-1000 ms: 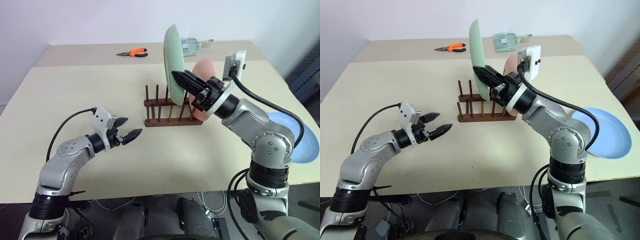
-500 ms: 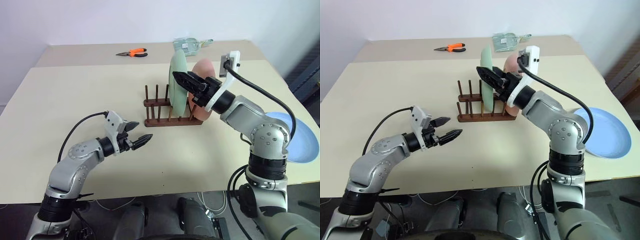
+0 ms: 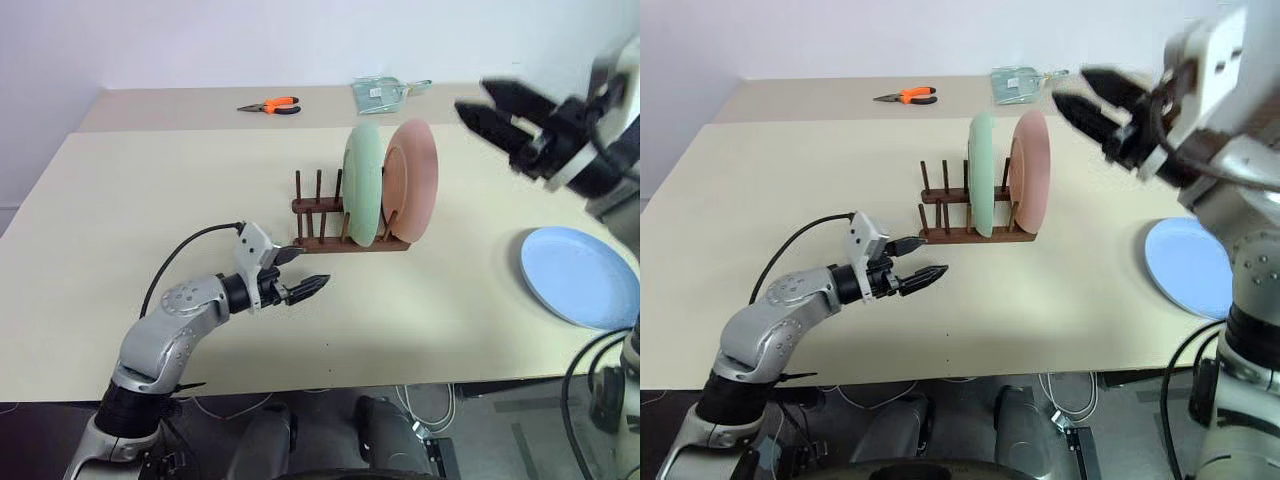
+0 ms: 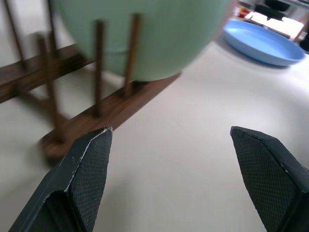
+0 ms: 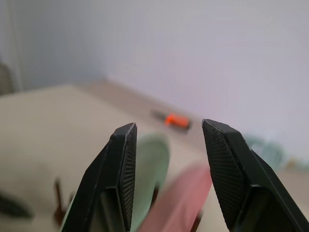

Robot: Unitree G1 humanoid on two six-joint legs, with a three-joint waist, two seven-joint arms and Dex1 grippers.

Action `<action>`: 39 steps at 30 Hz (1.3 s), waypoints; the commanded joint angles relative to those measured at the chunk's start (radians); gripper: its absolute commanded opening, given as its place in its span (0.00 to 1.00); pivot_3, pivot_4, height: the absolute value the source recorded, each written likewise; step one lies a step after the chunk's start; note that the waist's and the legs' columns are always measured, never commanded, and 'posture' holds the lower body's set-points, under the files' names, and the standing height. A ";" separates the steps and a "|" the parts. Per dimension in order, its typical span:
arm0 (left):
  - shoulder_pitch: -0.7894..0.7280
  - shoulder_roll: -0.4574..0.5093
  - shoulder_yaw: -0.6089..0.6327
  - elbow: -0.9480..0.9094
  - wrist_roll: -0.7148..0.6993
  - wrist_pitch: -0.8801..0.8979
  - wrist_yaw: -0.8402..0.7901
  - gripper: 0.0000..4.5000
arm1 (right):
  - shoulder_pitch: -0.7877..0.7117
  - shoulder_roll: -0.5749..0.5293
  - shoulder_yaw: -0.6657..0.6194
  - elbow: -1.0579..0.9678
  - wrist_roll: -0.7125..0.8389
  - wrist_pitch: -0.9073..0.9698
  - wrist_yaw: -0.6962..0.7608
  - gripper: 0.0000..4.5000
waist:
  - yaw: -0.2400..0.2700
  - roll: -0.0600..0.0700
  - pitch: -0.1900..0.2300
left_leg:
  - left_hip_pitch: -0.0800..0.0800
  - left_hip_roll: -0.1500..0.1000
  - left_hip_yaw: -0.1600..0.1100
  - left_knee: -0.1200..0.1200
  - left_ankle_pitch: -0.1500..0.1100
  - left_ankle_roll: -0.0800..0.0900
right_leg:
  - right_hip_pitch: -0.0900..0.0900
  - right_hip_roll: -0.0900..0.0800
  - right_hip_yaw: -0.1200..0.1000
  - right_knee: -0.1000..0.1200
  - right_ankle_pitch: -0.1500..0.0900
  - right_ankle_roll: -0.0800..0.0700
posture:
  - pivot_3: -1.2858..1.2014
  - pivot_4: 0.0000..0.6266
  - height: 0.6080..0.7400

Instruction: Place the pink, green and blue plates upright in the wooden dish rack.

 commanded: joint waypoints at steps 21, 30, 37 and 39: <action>-0.044 0.031 -0.090 -0.067 0.036 -0.051 -0.163 0.90 | 0.560 -0.200 0.202 0.328 -0.734 -0.180 -0.028 0.47 | 0.007 -0.001 0.000 | 0.001 -0.001 0.006 0.003 -0.002 0.004 | 0.002 -0.005 0.000 -0.002 -0.001 0.001 | 0.52 0.24 1.00; -0.034 0.034 -0.070 -0.065 0.037 -0.053 -0.149 0.90 | 0.443 -0.171 0.167 0.320 -0.804 -0.242 -0.081 0.01 | 0.000 0.003 0.002 | 0.001 -0.001 0.006 0.003 -0.002 0.004 | 0.002 -0.005 0.000 -0.001 -0.001 0.001 | 0.52 0.24 1.00; -0.004 0.099 0.038 0.038 0.074 -0.117 -0.138 0.90 | -0.038 0.020 0.016 0.161 -0.521 -0.305 -0.105 0.01 | -0.023 0.009 0.006 | 0.003 0.000 0.006 0.001 -0.002 0.004 | 0.001 -0.003 0.000 0.001 0.000 0.001 | 0.52 0.24 1.00; 0.011 0.136 0.076 0.082 0.093 -0.152 -0.146 0.90 | -0.242 0.124 -0.024 0.090 -0.238 -0.167 -0.116 0.01 | -0.023 0.008 0.006 | 0.002 0.001 0.003 0.000 -0.002 0.004 | 0.000 -0.002 -0.002 0.001 0.001 0.002 | 0.52 0.24 1.00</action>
